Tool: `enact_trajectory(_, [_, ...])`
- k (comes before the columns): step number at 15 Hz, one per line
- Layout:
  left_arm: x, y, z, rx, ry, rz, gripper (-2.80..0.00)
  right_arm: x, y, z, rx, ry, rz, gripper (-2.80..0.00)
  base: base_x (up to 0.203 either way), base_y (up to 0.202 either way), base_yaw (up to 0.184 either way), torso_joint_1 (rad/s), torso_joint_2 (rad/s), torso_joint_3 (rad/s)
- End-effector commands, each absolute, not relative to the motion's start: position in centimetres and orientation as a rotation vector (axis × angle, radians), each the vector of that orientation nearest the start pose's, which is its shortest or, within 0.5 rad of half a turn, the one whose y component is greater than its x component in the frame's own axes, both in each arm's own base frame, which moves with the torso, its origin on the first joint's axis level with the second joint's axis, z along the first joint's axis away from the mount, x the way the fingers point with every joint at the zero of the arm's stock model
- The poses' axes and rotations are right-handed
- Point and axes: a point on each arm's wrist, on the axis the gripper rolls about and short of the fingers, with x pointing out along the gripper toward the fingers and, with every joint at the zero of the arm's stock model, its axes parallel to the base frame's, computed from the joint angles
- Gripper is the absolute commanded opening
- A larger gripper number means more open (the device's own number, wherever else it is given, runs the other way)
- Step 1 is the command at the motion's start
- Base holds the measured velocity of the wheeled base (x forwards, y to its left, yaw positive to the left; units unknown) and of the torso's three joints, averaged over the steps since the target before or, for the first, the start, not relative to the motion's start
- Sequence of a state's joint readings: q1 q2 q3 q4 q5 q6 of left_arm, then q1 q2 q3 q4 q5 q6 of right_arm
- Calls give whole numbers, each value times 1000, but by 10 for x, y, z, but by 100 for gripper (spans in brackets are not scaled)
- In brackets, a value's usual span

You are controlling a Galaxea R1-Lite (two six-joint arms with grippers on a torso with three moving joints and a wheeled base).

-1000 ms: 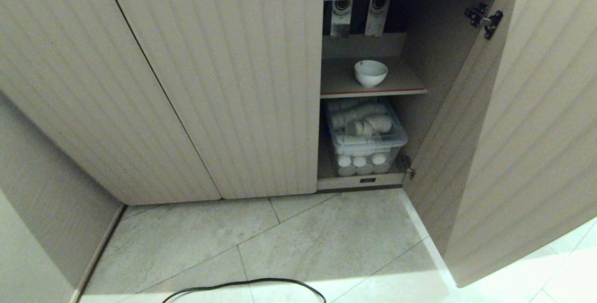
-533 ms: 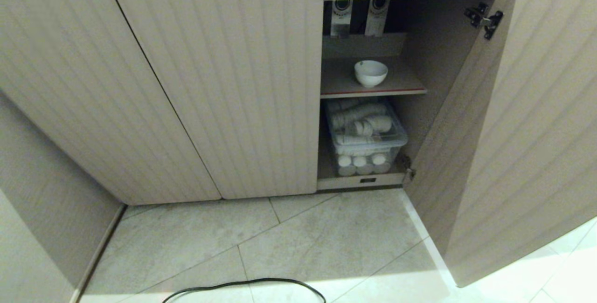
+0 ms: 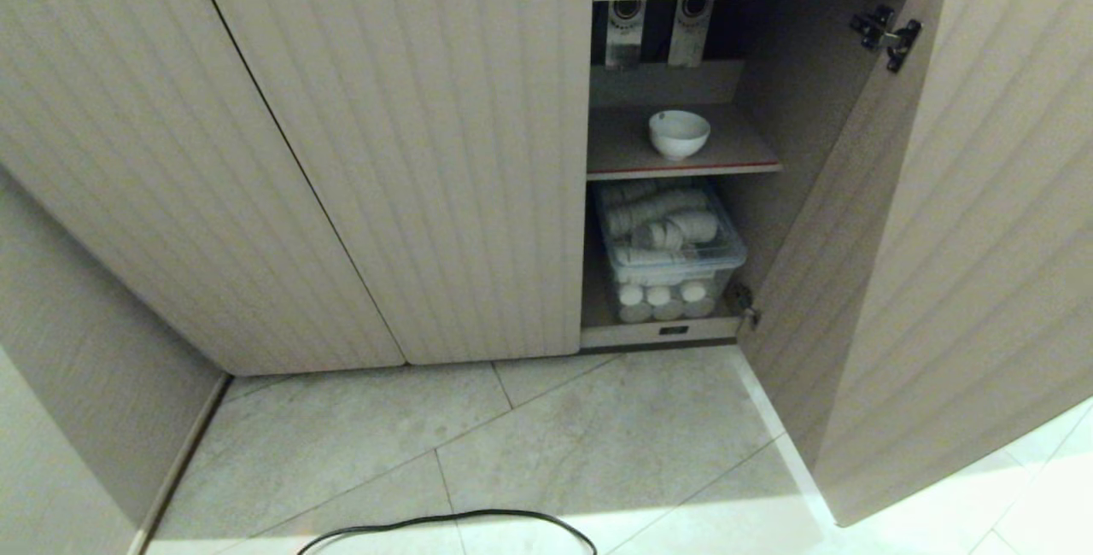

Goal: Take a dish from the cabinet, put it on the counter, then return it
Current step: Take the bowl from the cabinet

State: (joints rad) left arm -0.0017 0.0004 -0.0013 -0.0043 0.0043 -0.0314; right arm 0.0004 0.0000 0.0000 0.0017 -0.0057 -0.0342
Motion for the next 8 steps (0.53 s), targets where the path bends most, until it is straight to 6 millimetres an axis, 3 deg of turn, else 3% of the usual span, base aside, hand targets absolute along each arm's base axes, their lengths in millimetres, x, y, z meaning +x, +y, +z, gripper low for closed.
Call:
enact_trajectory(1, [-23, 0, 76, -32, -6, 5, -280, -23, 0, 75, -34, 2, -5, -280, 0, 0, 0, 0, 0, 0])
enact_trajectory(8, [-23, 0, 76, -32, -6, 5, -280, -23, 0, 75, -31, 2, -5, -280, 0, 0, 0, 0, 0, 0])
